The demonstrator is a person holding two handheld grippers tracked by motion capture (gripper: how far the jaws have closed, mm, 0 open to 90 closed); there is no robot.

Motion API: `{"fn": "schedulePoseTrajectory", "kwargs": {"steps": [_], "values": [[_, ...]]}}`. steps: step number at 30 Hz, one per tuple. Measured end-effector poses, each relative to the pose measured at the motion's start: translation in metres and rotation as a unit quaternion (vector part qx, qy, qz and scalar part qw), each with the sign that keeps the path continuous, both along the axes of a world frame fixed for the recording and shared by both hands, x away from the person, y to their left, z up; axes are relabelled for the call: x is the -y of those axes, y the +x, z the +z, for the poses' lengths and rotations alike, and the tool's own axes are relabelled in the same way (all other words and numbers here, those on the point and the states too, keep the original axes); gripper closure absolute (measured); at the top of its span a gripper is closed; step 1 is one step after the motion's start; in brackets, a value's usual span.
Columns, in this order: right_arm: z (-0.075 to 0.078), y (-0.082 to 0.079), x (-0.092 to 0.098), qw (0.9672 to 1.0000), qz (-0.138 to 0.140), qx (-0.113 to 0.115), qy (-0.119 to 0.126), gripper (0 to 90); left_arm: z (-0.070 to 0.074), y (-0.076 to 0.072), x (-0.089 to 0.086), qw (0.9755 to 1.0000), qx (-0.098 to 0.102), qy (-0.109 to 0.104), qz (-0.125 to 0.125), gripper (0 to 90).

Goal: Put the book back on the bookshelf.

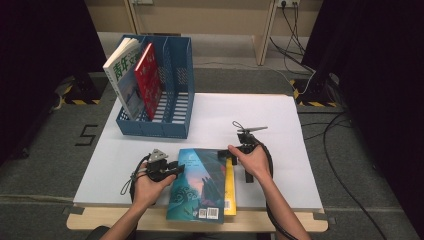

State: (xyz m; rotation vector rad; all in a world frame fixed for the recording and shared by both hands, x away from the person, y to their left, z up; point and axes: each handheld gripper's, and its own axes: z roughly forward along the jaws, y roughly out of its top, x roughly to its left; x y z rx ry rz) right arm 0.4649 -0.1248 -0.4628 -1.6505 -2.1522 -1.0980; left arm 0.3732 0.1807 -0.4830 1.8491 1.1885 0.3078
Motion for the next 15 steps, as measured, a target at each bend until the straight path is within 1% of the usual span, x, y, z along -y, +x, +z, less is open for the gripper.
{"fn": "schedulePoseTrajectory", "kwargs": {"steps": [3, 6, 8, 10, 15], "values": [[-0.0003, -0.0002, -0.0007, 1.0, -0.002, 0.001, -0.001, 50.0, 0.0, 0.0001, -0.0001, 1.0, 0.001, 0.001, -0.001, 62.8], [-0.0021, 0.0016, 0.0, 0.9998, -0.007, -0.006, 0.015, 50.2, -0.0003, -0.0003, -0.0008, 1.0, 0.003, 0.0, 0.0, 62.9], [-0.0038, 0.0028, 0.0001, 0.9997, -0.008, -0.002, 0.023, 50.1, -0.0007, -0.0009, -0.0013, 1.0, 0.003, -0.001, 0.001, 63.0], [-0.0032, 0.0029, -0.0015, 0.9996, -0.01, -0.005, 0.024, 50.2, -0.0004, -0.001, -0.0015, 1.0, 0.003, 0.002, 0.0, 63.2], [-0.0037, 0.0039, -0.0017, 0.9996, -0.011, -0.002, 0.027, 51.5, -0.0007, -0.0007, -0.0021, 1.0, 0.001, 0.001, 0.0, 63.3]]}}
